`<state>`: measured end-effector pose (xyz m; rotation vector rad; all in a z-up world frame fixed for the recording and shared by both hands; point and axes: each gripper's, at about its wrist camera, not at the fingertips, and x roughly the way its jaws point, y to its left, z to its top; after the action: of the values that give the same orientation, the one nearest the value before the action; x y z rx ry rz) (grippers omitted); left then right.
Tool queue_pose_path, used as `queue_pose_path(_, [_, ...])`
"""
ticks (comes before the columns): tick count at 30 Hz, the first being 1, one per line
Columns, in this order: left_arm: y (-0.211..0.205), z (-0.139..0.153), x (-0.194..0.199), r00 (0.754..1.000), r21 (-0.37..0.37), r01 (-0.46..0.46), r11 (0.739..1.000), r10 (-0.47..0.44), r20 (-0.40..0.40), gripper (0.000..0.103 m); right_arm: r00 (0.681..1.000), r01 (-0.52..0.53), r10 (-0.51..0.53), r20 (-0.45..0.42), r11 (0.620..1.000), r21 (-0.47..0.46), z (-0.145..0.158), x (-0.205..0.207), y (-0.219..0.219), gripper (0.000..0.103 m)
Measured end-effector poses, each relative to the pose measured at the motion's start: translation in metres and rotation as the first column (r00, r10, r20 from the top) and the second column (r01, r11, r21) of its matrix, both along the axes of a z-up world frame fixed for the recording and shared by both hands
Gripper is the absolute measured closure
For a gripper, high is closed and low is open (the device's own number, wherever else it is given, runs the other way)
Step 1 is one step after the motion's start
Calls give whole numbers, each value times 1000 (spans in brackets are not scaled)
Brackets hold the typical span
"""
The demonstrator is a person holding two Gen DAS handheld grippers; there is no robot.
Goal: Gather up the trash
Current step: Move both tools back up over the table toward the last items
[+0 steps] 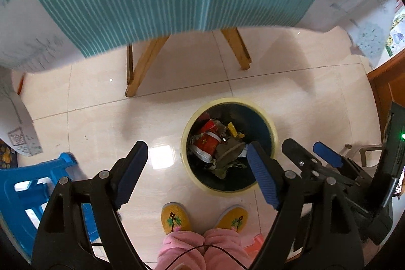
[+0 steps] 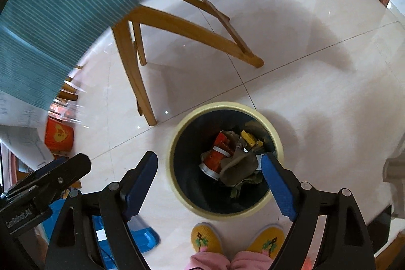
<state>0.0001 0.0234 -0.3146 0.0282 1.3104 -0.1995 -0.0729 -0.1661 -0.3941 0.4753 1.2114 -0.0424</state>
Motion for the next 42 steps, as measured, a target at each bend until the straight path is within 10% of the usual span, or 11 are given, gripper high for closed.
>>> queue_pose_path(26, [5,319,-2,980,-12,44,999,-41,193,24,979,-81,100,177,990,-111,350,-17,2,18])
queue_pose_path(42, [11,478,27,926,-1,-77,997,72,370,24,873,-173,243,423,965,-196,521,8,-3,18])
